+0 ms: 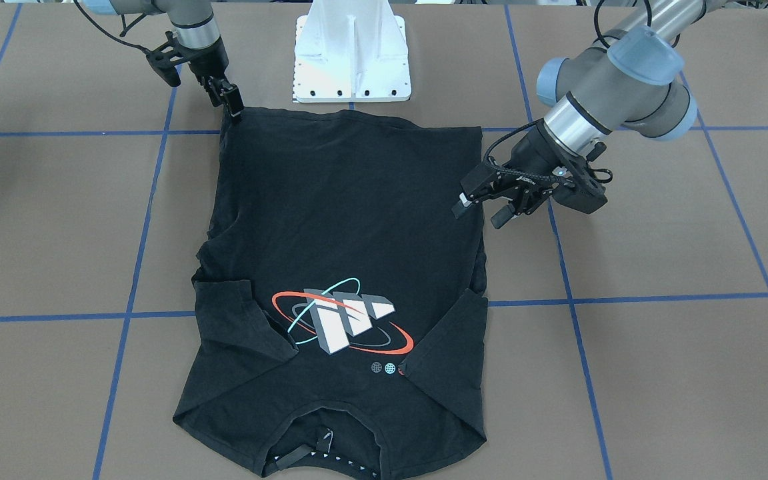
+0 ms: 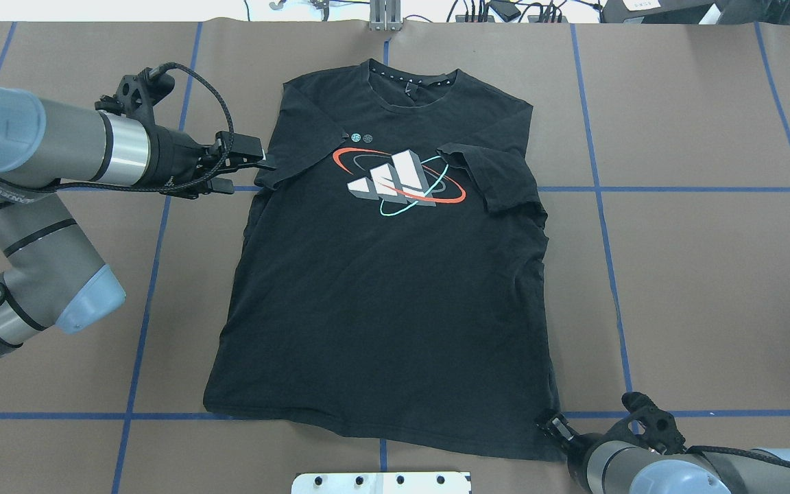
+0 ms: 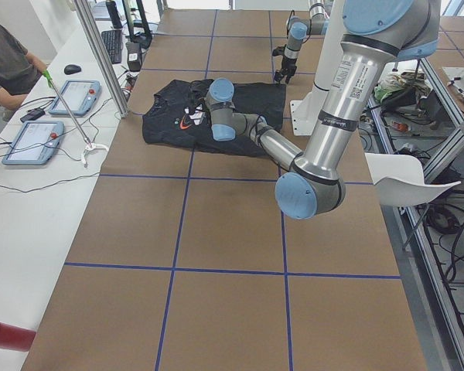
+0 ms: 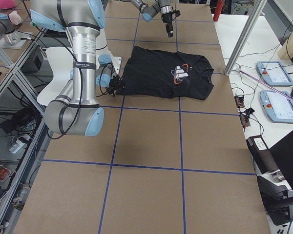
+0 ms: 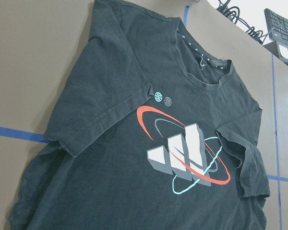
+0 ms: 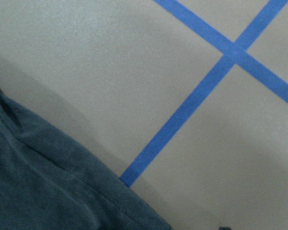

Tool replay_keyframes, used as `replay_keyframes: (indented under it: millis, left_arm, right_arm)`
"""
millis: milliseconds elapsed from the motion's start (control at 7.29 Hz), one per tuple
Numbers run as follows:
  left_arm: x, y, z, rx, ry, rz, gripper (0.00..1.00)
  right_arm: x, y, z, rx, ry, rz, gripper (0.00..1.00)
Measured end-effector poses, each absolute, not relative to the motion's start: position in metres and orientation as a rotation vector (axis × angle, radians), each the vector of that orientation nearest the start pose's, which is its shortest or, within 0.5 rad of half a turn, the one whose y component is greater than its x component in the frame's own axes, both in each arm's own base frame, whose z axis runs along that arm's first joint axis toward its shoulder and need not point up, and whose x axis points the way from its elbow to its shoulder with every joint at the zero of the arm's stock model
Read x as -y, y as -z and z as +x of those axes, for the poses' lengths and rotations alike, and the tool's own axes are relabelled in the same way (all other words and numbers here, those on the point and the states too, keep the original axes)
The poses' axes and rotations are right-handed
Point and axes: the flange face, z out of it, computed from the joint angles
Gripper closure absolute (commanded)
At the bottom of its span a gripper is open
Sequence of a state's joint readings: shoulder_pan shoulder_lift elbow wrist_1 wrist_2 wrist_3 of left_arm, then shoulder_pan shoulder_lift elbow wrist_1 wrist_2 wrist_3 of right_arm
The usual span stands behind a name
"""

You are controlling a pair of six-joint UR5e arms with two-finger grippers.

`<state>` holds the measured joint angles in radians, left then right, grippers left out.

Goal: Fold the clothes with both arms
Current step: 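Move the left gripper to the sleeve while the right gripper moves toward the hem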

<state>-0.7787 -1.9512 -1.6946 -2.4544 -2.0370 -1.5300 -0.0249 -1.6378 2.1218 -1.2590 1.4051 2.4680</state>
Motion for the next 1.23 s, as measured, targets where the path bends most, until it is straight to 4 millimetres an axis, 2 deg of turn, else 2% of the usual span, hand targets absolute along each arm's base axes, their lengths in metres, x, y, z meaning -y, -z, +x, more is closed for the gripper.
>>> replay_keyframes:
  millis: [274,960,1234]
  left_arm:
    - [0.489,-0.286,0.370,-1.401,0.289,0.185,0.00]
    - [0.489,-0.289,0.370,-1.397,0.294,0.181,0.00]
    - [0.486,-0.295,0.367,-1.390,0.299,0.179,0.00]
  right_arm:
    - [0.136,-0.403,-0.462,0.806,-0.893,-0.220,1.00]
    - [0.131,-0.392,-0.462,0.855,-0.973,-0.205,1.00]
    - [0.130,-0.381,-0.457,0.878,-0.986,-0.215,1.00]
